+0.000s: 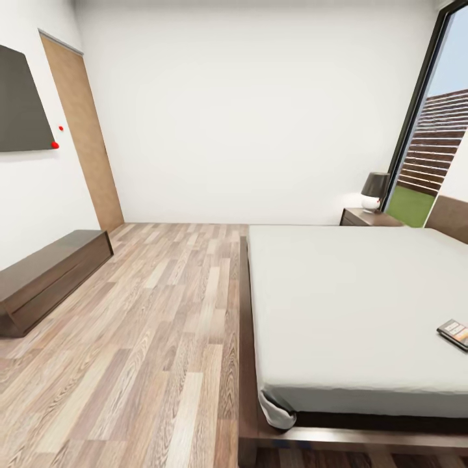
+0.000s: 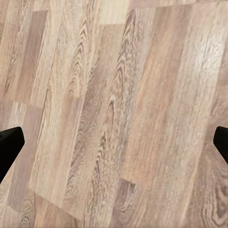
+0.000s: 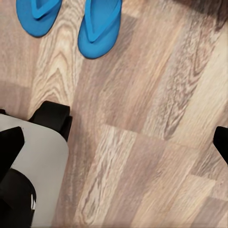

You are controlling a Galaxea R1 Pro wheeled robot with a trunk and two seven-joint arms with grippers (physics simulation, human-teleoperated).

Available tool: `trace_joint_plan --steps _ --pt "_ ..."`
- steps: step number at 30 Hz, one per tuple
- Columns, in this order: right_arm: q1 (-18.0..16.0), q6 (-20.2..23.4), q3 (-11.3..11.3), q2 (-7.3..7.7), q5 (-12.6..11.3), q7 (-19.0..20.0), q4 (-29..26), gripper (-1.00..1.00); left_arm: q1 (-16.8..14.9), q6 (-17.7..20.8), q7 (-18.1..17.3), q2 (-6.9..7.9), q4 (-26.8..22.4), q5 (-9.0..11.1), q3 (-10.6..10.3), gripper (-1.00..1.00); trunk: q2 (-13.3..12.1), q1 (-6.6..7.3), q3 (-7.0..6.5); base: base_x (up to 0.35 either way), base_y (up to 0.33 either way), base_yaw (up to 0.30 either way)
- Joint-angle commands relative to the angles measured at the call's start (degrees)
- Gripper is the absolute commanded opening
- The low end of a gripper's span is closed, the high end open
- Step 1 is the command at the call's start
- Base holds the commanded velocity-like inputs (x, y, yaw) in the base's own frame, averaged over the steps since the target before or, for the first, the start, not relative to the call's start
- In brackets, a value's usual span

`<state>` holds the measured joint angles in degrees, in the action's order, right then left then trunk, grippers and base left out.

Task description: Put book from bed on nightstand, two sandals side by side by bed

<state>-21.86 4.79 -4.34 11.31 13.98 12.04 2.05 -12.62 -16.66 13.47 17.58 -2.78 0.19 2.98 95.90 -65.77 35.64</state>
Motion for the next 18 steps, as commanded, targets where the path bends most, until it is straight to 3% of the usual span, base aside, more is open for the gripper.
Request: trace_joint_plan --steps 1,18 --pt "0.0 0.1 -0.4 -0.08 0.0 0.2 0.1 1.0 0.0 -0.2 0.0 -0.02 0.1 0.0 0.3 1.0 -0.4 0.23 -0.13 0.0 0.0 0.0" --pt "0.4 0.1 -0.4 -0.88 -0.4 0.3 0.1 1.0 0.0 -0.3 0.0 -0.01 0.1 0.1 0.3 1.0 -7.2 3.97 -3.19 0.0 0.0 0.0"
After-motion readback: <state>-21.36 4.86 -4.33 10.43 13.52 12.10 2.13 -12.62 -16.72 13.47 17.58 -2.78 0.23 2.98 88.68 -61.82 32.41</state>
